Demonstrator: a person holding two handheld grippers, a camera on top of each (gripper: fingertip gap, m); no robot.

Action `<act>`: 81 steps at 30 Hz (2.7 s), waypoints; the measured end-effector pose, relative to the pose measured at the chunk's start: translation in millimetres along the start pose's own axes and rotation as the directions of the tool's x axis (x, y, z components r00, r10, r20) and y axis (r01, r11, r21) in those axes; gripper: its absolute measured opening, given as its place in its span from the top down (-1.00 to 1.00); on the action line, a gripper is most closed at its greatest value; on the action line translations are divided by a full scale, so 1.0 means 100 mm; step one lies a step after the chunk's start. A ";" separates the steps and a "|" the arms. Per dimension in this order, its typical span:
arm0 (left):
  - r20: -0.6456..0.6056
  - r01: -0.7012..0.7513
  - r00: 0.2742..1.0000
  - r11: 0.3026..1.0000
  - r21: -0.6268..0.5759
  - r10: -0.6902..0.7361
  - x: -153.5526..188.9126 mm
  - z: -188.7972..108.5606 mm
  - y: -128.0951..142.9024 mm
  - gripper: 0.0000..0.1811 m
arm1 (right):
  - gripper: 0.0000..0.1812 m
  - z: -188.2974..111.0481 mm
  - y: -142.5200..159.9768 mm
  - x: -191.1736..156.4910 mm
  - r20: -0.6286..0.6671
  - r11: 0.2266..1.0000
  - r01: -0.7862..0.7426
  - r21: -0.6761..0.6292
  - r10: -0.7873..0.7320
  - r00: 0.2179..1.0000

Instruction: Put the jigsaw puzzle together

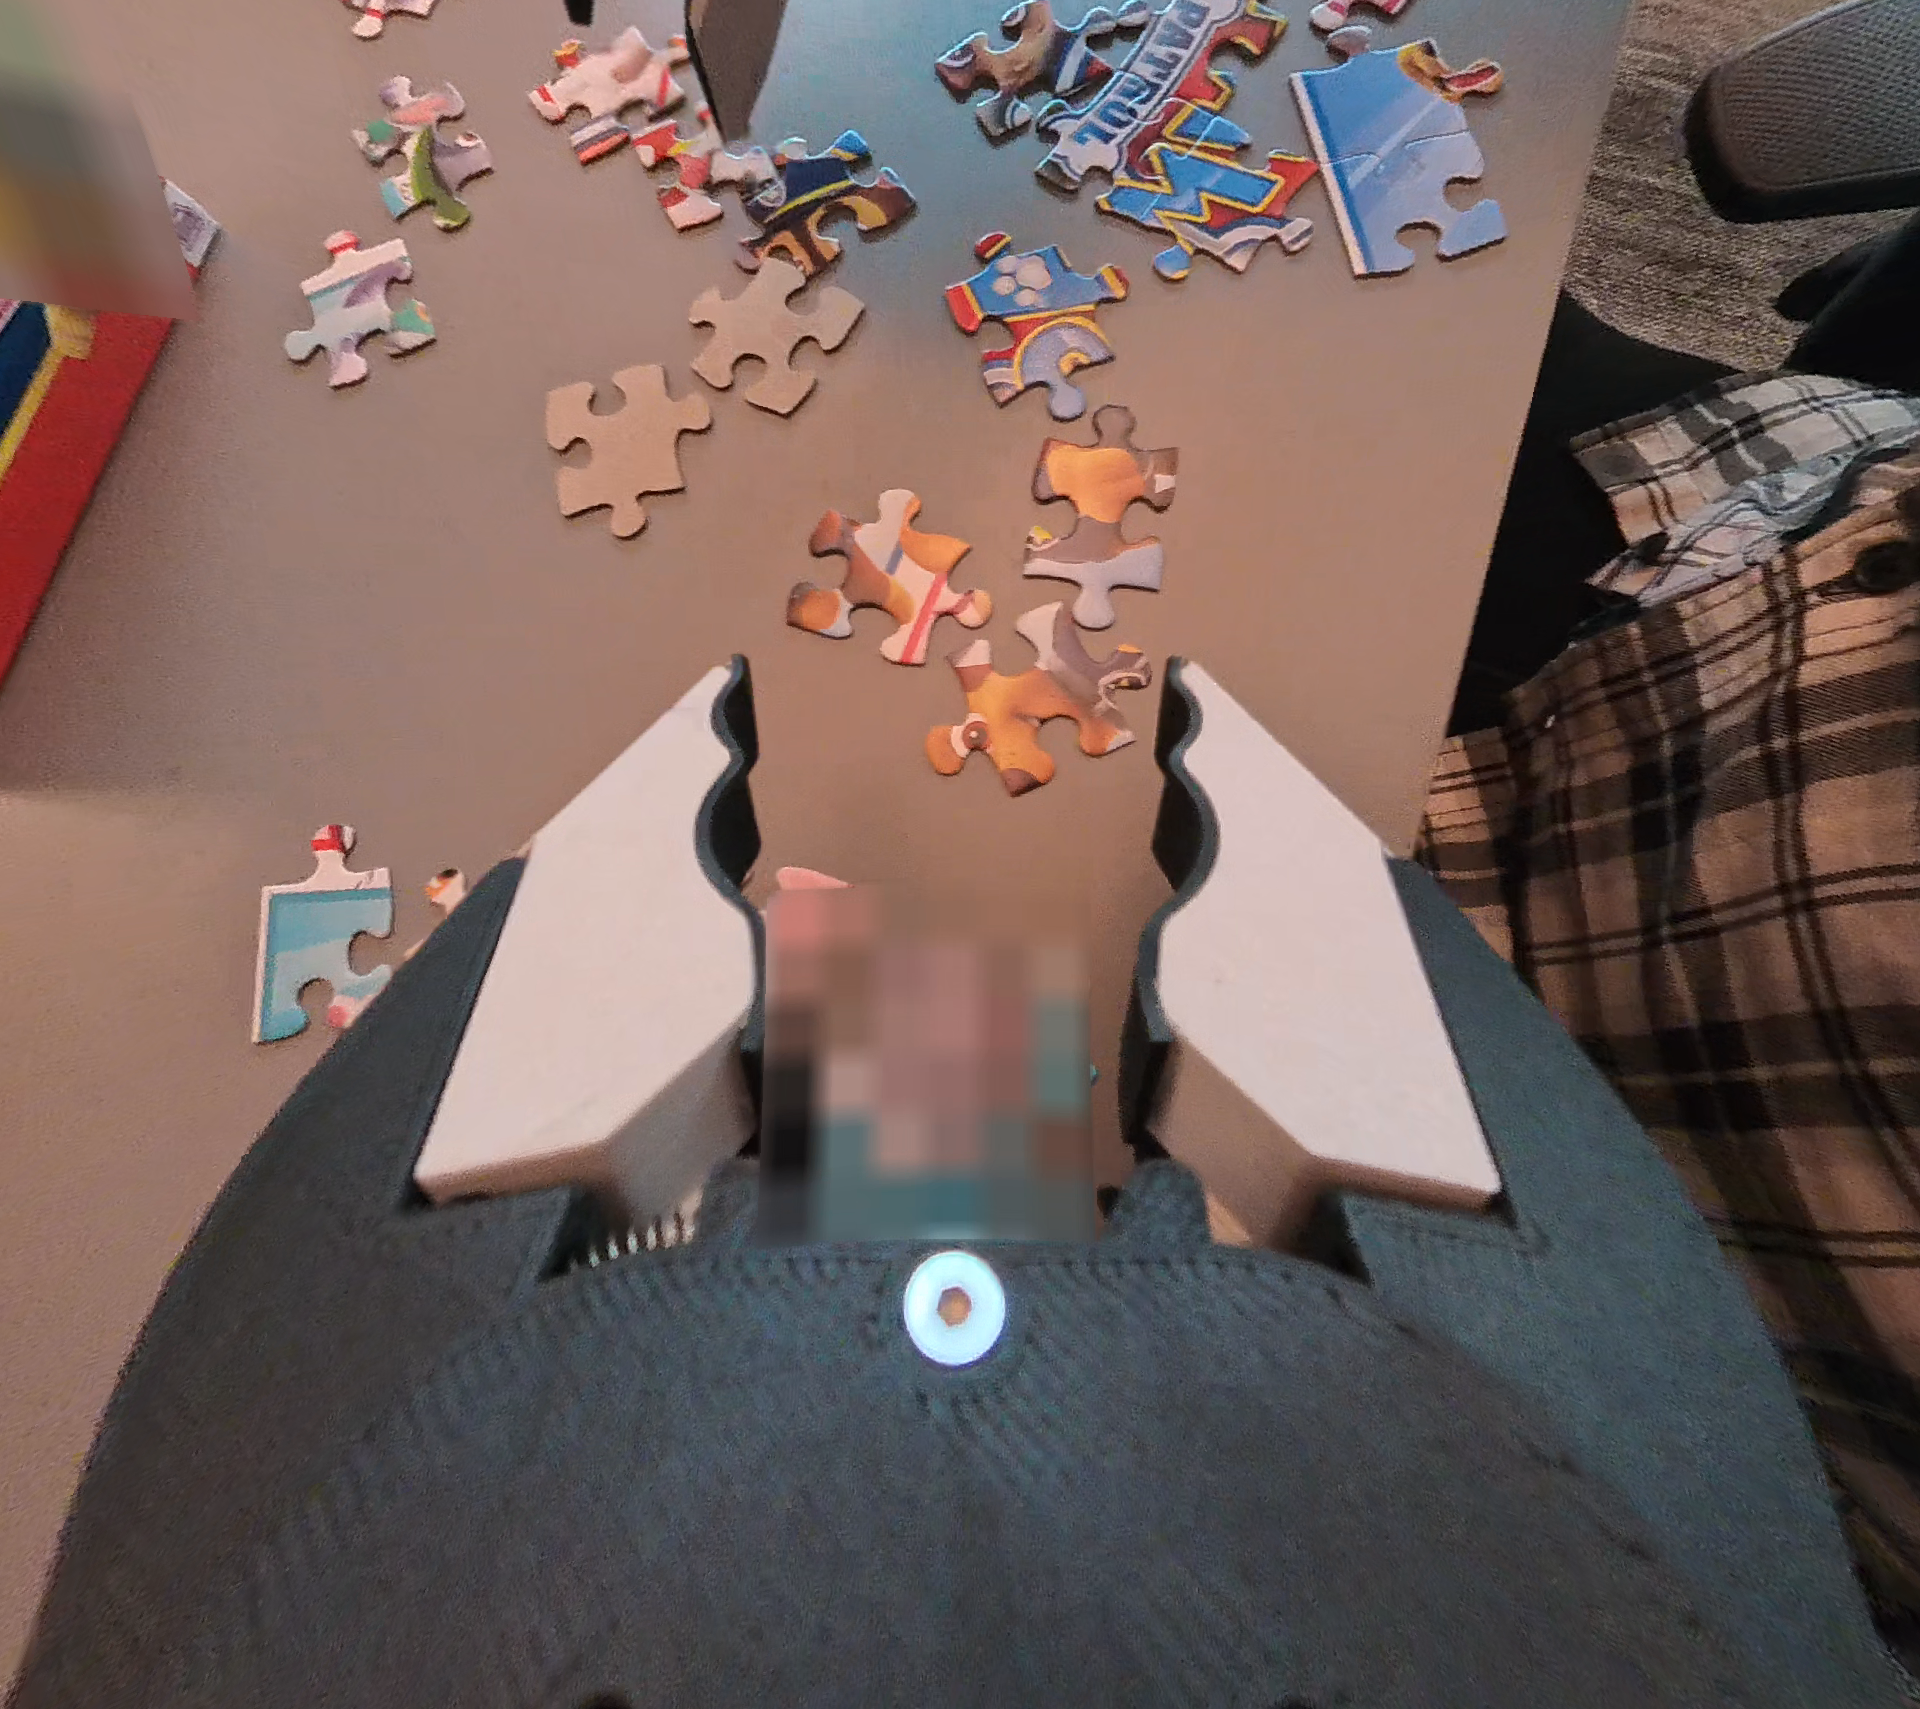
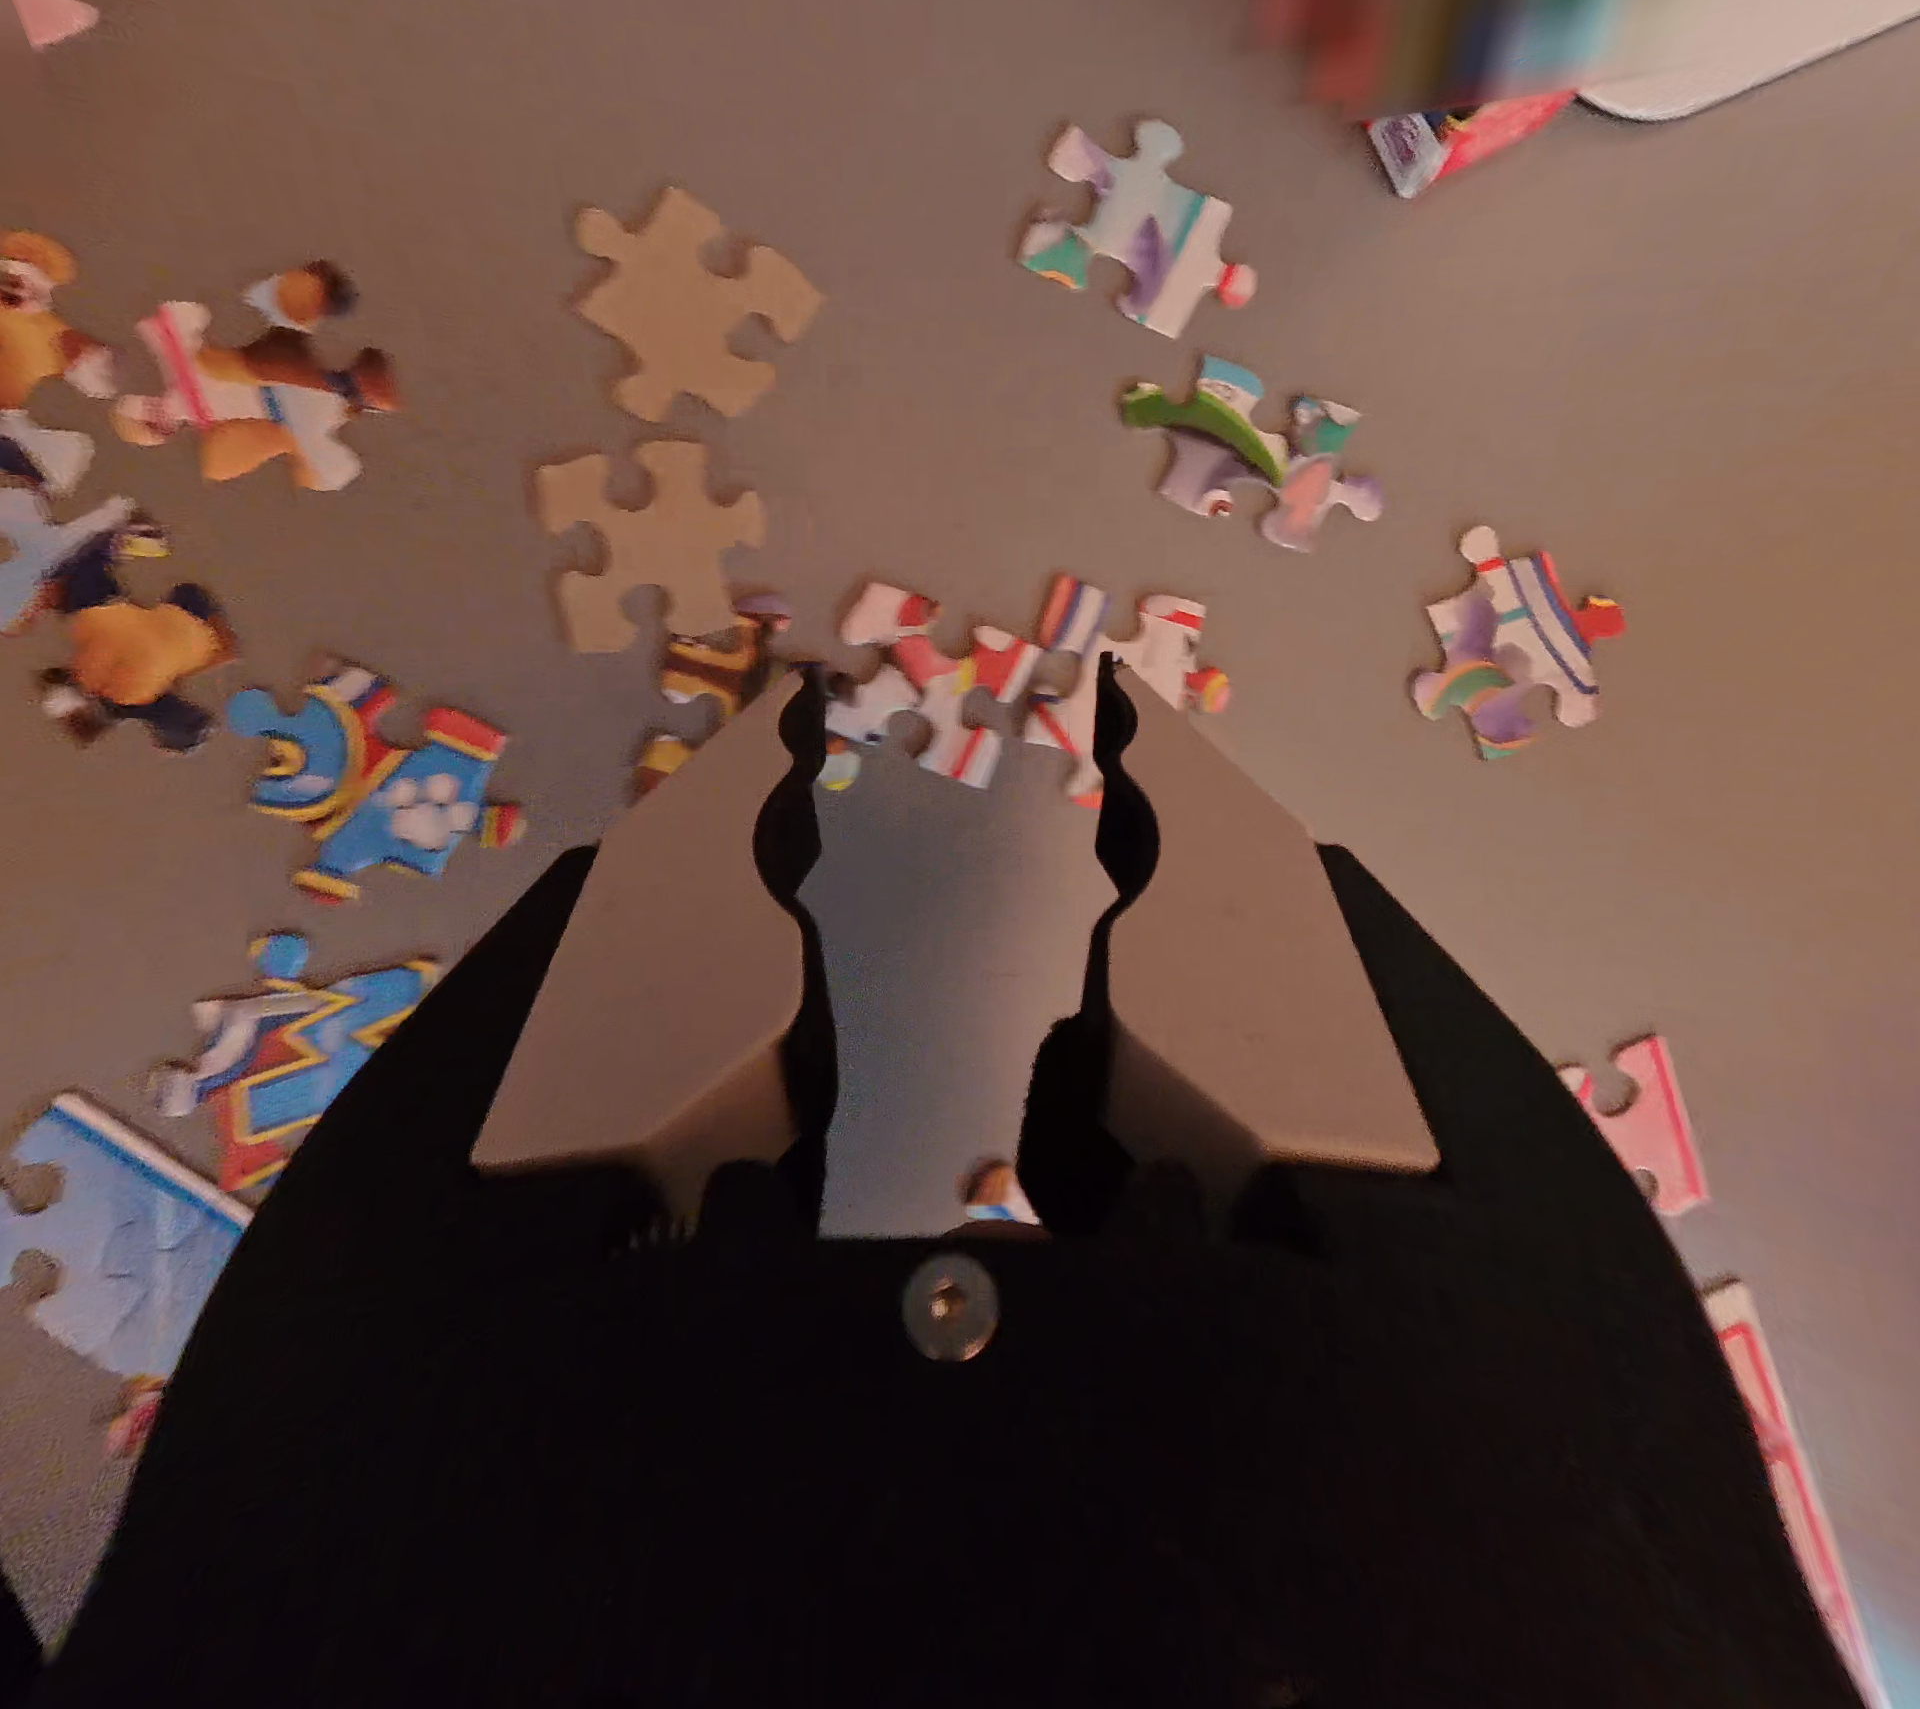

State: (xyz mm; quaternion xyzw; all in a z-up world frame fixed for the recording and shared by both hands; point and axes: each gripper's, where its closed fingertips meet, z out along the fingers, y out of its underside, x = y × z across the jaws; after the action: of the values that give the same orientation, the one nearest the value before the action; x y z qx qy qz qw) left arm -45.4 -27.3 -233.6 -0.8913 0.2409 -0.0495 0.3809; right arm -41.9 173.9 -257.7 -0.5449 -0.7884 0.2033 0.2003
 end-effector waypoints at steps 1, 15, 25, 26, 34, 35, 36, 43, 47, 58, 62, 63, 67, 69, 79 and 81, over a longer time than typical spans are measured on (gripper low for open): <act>0.004 0.003 1.000 1.000 0.003 -0.003 -0.02 -0.01 0.00 0.15 | 0.45 0.02 0.05 0.10 -0.019 1.000 0.000 -0.026 0.000 1.000; -0.001 -0.047 0.999 0.997 -0.055 0.047 -0.35 0.14 -0.05 0.18 | 0.52 0.13 0.20 0.34 0.020 0.990 -0.133 -0.047 0.134 0.991; -0.034 -0.092 0.995 0.992 -0.082 0.089 -0.40 0.30 -0.14 0.18 | 0.85 0.09 0.25 0.33 0.075 0.985 -0.174 -0.005 0.173 0.982; -0.037 -0.100 0.995 0.991 -0.088 0.097 -0.42 0.32 -0.15 0.18 | 0.86 0.07 0.27 0.33 0.077 0.985 -0.173 -0.009 0.173 0.982; -0.152 -0.118 0.984 0.983 -0.137 0.097 -0.62 0.63 -0.28 0.36 | 0.78 -0.18 0.33 0.21 0.044 0.989 -0.150 0.010 0.149 0.988; -0.152 -0.121 0.984 0.981 -0.153 0.097 -0.67 0.69 -0.27 0.38 | 0.77 -0.21 0.31 0.16 0.042 0.990 -0.141 0.016 0.140 0.989; -0.148 -0.124 0.984 0.977 -0.175 0.099 -0.71 0.74 -0.26 0.40 | 0.77 -0.23 0.30 0.11 0.041 0.991 -0.130 0.020 0.130 0.991; -0.161 -0.154 0.980 0.962 -0.227 0.119 -0.77 0.94 -0.26 0.65 | 0.76 -0.31 0.27 -0.16 0.053 0.995 -0.087 0.057 0.085 0.995; -0.139 -0.164 0.981 0.962 -0.218 0.136 -0.81 0.96 -0.27 0.81 | 0.78 -0.37 0.27 -0.17 0.056 0.992 -0.095 0.085 0.090 0.994; -0.137 -0.226 0.970 0.951 -0.212 0.200 -0.74 0.96 -0.28 1.00 | 0.78 -0.53 0.33 -0.28 0.058 0.992 -0.080 0.099 0.074 0.996; -0.129 -0.236 0.969 0.950 -0.207 0.212 -0.76 0.96 -0.28 1.00 | 0.78 -0.66 0.40 -0.31 0.048 0.991 -0.085 0.103 0.080 0.996; -0.125 -0.231 0.970 0.952 -0.203 0.209 -0.77 0.96 -0.29 1.00 | 0.78 -0.70 0.43 -0.32 0.044 0.991 -0.085 0.102 0.081 0.996; -0.117 -0.202 0.976 0.962 -0.182 0.183 -0.81 0.91 -0.32 1.00 | 0.62 -0.86 0.67 -0.45 0.055 0.994 -0.090 0.059 0.087 0.995; -0.135 -0.183 0.978 0.968 -0.171 0.161 -0.81 0.89 -0.33 1.00 | 0.55 -0.93 0.81 -0.54 0.055 0.994 -0.103 0.040 0.100 0.993; -0.190 -0.129 0.978 0.961 -0.245 0.083 -0.83 0.97 -0.24 0.53 | 0.54 -0.77 0.80 -0.92 0.105 0.992 -0.102 0.070 0.094 0.990; -0.188 -0.123 0.979 0.966 -0.227 0.080 -0.83 0.99 -0.27 0.70 | 0.55 -0.71 0.70 -0.95 0.111 0.993 -0.086 0.084 0.077 0.991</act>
State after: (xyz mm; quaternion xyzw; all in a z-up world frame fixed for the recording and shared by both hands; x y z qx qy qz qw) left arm -81.4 92.5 -276.9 -0.9089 0.3237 -0.0799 0.2505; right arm 81.2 114.8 -244.7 -0.5556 -0.7653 0.2751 0.1733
